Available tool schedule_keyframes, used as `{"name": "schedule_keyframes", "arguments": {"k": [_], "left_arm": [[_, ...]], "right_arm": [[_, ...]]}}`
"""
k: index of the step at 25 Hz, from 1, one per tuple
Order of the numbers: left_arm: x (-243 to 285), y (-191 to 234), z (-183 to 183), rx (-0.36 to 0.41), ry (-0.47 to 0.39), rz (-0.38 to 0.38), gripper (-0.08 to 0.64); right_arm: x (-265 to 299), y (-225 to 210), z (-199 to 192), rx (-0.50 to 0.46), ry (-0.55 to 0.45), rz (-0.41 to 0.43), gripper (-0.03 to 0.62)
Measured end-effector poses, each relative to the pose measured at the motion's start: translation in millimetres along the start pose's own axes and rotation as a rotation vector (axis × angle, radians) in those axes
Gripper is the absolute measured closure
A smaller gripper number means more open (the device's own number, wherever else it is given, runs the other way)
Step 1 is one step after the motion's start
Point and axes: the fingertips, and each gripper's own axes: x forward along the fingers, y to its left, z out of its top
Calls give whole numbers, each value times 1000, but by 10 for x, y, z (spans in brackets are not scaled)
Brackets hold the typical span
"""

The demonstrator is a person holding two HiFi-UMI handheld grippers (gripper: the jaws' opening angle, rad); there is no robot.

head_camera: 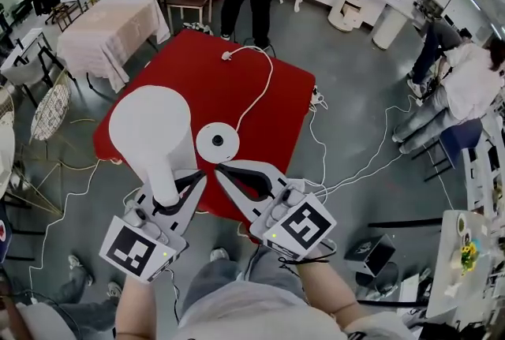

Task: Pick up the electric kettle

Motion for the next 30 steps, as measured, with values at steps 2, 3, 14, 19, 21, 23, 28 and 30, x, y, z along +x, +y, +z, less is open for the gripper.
{"name": "schedule_keyframes", "arguments": {"k": [2, 3, 14, 19, 21, 23, 28, 30], "left_arm": [[-94, 3, 20, 1, -8, -8, 554], [-137, 4, 31, 0, -14, -12, 554], [-367, 114, 108, 9, -32, -25, 554], [-387, 120, 106, 5, -43, -17, 554], [-391, 116, 109, 3, -47, -15, 554], [-395, 119, 119, 3, -50, -14, 554], [-397, 136, 123, 10, -48, -8, 554], [-384, 131, 121, 12, -48, -9, 554]], "right_arm": [[44, 76, 26, -6, -3, -9, 584], [63, 109, 33, -8, -4, -12, 584], [232, 316, 107, -28, -1, -30, 585], [222, 361, 108, -37, 0, -28, 584], [215, 370, 111, -40, -1, -26, 584], [218, 374, 122, -44, -4, -25, 584], [235, 371, 136, -49, -8, -22, 584], [229, 359, 133, -50, -8, -21, 584]]}}
